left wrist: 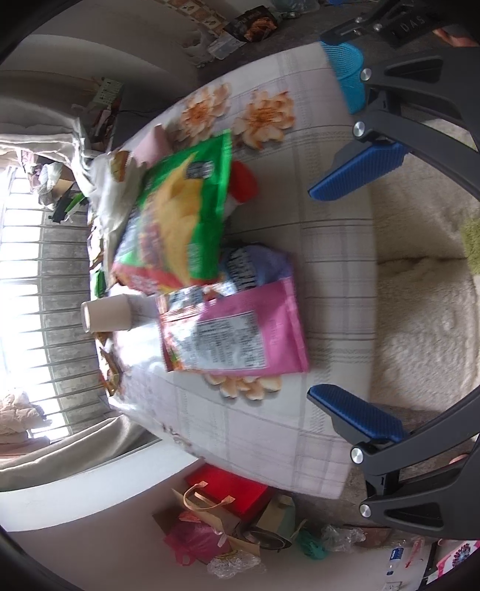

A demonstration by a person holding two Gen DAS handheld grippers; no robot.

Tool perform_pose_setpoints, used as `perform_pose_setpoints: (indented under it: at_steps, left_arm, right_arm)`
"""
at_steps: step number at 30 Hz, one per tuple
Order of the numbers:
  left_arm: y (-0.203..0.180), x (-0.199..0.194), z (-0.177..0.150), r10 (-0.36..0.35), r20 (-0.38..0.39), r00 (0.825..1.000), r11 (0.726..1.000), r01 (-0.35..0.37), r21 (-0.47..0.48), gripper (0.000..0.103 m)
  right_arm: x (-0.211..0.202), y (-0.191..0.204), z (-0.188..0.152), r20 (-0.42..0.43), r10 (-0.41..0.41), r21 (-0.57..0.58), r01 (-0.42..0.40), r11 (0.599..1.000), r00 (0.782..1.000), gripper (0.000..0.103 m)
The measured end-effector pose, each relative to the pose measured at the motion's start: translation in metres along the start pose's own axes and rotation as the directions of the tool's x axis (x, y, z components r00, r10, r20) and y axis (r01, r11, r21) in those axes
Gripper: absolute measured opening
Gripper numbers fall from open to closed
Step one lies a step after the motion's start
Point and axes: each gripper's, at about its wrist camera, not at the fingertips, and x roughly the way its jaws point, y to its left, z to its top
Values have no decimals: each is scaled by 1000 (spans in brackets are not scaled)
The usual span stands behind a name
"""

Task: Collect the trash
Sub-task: 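Grasp the white tissue with the left gripper while the right gripper grasps a yellow snack wrapper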

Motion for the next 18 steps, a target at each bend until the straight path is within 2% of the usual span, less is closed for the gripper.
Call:
perform_pose_setpoints:
  at_steps: [4, 9, 13, 18]
  left_arm:
    - [11, 0, 17, -23, 32, 999, 999, 24, -30, 97]
    - [27, 0, 36, -96, 85, 992, 993, 101, -57, 97]
    - [41, -5, 53, -228, 169, 959, 969, 241, -58, 97]
    - [44, -4, 80, -319, 206, 925, 941, 336, -50, 97]
  right_arm:
    - [3, 5, 25, 58, 21, -8, -21, 1000, 998, 95]
    - [10, 16, 52, 118, 68, -53, -62, 997, 991, 95]
    - [23, 18, 74, 124, 152, -32, -149, 988, 980, 95]
    - [33, 20, 104, 129, 239, 34, -245, 969, 962, 95]
